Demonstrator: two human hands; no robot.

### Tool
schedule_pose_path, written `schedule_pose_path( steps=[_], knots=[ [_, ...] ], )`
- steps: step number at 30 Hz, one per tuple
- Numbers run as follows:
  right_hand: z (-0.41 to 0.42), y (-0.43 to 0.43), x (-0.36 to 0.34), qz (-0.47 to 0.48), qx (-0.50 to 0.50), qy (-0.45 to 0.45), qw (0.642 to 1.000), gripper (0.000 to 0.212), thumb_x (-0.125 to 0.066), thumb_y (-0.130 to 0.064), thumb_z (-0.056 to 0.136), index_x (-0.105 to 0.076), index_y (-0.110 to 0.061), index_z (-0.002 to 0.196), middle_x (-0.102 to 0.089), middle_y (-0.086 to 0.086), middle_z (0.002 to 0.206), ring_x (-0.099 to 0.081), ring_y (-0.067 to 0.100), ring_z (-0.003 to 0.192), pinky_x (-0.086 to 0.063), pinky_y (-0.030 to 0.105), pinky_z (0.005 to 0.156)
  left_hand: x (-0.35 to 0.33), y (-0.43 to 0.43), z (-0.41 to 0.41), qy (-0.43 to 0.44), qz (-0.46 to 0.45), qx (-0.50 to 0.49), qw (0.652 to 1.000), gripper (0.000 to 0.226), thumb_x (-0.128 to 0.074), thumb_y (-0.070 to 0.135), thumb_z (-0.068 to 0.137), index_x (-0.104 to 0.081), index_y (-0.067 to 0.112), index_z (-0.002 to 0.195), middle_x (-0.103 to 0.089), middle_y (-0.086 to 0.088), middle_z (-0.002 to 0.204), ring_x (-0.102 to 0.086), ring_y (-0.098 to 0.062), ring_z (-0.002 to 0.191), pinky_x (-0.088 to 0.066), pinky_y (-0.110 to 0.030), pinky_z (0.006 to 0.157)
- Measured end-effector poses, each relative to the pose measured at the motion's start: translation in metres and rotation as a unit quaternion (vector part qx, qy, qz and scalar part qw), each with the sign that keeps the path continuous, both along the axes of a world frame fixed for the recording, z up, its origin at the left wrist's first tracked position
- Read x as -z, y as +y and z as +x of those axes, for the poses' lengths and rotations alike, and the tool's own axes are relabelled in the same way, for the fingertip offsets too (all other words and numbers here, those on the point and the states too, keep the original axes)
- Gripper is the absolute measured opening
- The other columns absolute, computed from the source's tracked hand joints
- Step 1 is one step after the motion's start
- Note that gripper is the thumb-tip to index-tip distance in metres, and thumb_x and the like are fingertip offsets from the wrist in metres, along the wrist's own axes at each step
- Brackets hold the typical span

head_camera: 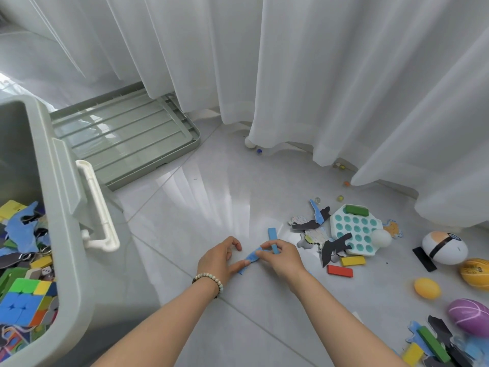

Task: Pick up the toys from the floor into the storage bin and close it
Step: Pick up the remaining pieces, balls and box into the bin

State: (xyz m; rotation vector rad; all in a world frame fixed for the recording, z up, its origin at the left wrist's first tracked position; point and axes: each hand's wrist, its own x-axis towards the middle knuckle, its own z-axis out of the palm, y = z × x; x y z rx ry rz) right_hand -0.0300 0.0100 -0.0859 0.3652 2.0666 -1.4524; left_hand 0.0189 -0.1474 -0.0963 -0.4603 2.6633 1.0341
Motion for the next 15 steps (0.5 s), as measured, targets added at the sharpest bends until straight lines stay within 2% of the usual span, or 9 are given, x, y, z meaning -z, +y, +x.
schedule_pose_path(
  steps=[3, 6, 9, 11, 12, 14, 15],
  knots=[
    [0.003, 0.007, 0.000, -0.015, 0.023, -0.004, 1.000, 0.010, -0.073, -0.012, 0.079, -0.063, -0.014, 0.078, -0.053, -0.006, 0.070, -0.048, 0.005, 0.062, -0.037, 0.011, 0.054, 0.000, 0.003, 0.002, -0.008, 0.030, 0.019, 0.999, 0.015, -0.066, 0.044, 0.080, -0.062, 0.039, 0.094, -0.038, 0.012, 0.062, -0.041, -0.001, 0.059, -0.027, -0.013, 0.054],
    [0.008, 0.012, -0.002, -0.030, 0.034, 0.003, 0.999, 0.011, -0.074, -0.012, 0.078, -0.064, -0.014, 0.074, -0.054, -0.004, 0.069, -0.050, 0.008, 0.065, -0.039, 0.010, 0.056, 0.002, 0.004, 0.001, -0.020, 0.070, 0.034, 0.997, 0.008, -0.068, 0.040, 0.080, -0.066, 0.033, 0.080, -0.041, 0.013, 0.060, -0.042, -0.002, 0.061, -0.032, -0.016, 0.059],
    [0.010, 0.015, -0.007, -0.070, 0.063, 0.010, 0.995, 0.009, -0.073, -0.015, 0.079, -0.064, -0.013, 0.077, -0.062, -0.004, 0.074, -0.057, 0.009, 0.073, -0.041, 0.011, 0.063, -0.004, 0.003, -0.006, -0.035, 0.210, -0.031, 0.977, 0.013, -0.067, 0.033, 0.083, -0.069, 0.022, 0.078, -0.037, 0.012, 0.056, -0.038, -0.006, 0.058, -0.034, -0.011, 0.057],
    [0.006, 0.014, -0.013, -0.093, 0.076, 0.009, 0.993, 0.010, -0.074, -0.019, 0.079, -0.064, -0.016, 0.078, -0.064, -0.003, 0.074, -0.056, 0.006, 0.068, -0.038, 0.014, 0.060, -0.015, 0.006, -0.013, -0.085, 0.278, -0.088, 0.953, 0.022, -0.059, 0.036, 0.089, -0.067, 0.018, 0.080, -0.041, 0.008, 0.060, -0.039, -0.008, 0.058, -0.034, -0.012, 0.054],
    [0.004, 0.013, -0.016, -0.100, 0.074, 0.009, 0.992, 0.010, -0.074, -0.020, 0.079, -0.064, -0.017, 0.078, -0.064, -0.003, 0.074, -0.054, 0.003, 0.062, -0.036, 0.014, 0.056, -0.020, 0.008, -0.016, -0.123, 0.340, -0.135, 0.922, 0.030, -0.053, 0.040, 0.091, -0.065, 0.015, 0.080, -0.043, 0.005, 0.062, -0.040, -0.010, 0.058, -0.035, -0.016, 0.055],
    [-0.001, 0.011, -0.022, -0.107, 0.035, 0.014, 0.994, 0.009, -0.074, -0.019, 0.079, -0.065, -0.018, 0.077, -0.065, -0.002, 0.075, -0.051, -0.003, 0.052, -0.034, 0.011, 0.049, -0.026, 0.010, -0.020, -0.201, 0.496, -0.228, 0.814, 0.047, -0.042, 0.048, 0.094, -0.063, 0.007, 0.083, -0.047, -0.002, 0.061, -0.044, -0.014, 0.057, -0.039, -0.022, 0.056],
    [-0.003, 0.009, -0.025, -0.108, 0.004, 0.023, 0.994, 0.008, -0.074, -0.018, 0.079, -0.066, -0.016, 0.078, -0.065, -0.002, 0.076, -0.052, -0.005, 0.052, -0.036, 0.009, 0.047, -0.029, 0.011, -0.020, -0.234, 0.546, -0.239, 0.768, 0.054, -0.038, 0.050, 0.095, -0.063, 0.003, 0.086, -0.052, -0.004, 0.061, -0.047, -0.016, 0.057, -0.042, -0.024, 0.057]
  ],
)
